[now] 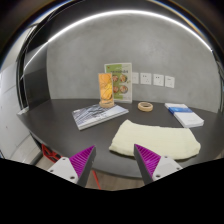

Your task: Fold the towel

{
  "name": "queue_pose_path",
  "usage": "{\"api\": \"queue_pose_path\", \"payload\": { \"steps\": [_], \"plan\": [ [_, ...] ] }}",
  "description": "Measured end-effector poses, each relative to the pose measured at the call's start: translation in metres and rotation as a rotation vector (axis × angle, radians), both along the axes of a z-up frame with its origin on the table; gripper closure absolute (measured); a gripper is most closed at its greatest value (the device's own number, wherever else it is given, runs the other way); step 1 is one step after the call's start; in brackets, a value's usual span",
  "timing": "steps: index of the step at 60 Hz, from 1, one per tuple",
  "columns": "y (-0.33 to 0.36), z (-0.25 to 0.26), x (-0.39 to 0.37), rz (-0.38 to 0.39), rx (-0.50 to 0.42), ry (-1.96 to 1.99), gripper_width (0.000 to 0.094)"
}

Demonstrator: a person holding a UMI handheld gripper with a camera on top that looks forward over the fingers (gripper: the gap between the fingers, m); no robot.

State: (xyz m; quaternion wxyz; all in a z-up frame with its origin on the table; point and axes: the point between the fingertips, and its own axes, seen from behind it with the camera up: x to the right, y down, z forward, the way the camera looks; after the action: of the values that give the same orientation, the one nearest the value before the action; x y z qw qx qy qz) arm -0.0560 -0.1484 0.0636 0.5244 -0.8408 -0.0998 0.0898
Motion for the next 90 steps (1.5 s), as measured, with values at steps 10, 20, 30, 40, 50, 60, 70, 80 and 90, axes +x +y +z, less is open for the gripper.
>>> {"api": "queue_pose_path", "payload": {
  "steps": [10,20,30,40,50,60,70,80,90],
  "plan": [
    [0.066,-0.028,-0.006,-0.128,-0.03,-0.049,0.0175],
    [0.105,-0.045,-0.011,-0.188,-0.028,-0.111,0.0243],
    [0.116,-0.07,-0.007,-0.208,-0.065,-0.181,0.0432],
    [0.117,-0.07,0.006,-0.241,-0.02,-0.281,0.0895],
    [0.118,-0.069,0.004,-0.242,-0.007,-0.257,0.0929],
    [0.115,-0.046,0.01,-0.206,-0.022,-0.142,0.093],
    [0.113,0.031,0.094,-0.28,0.084,-0.047,0.0926],
    [0.106,0.045,0.221,-0.387,0.112,-0.032,0.092],
    [0.106,-0.019,0.298,-0.408,-0.01,-0.044,0.091]
  ]
}}
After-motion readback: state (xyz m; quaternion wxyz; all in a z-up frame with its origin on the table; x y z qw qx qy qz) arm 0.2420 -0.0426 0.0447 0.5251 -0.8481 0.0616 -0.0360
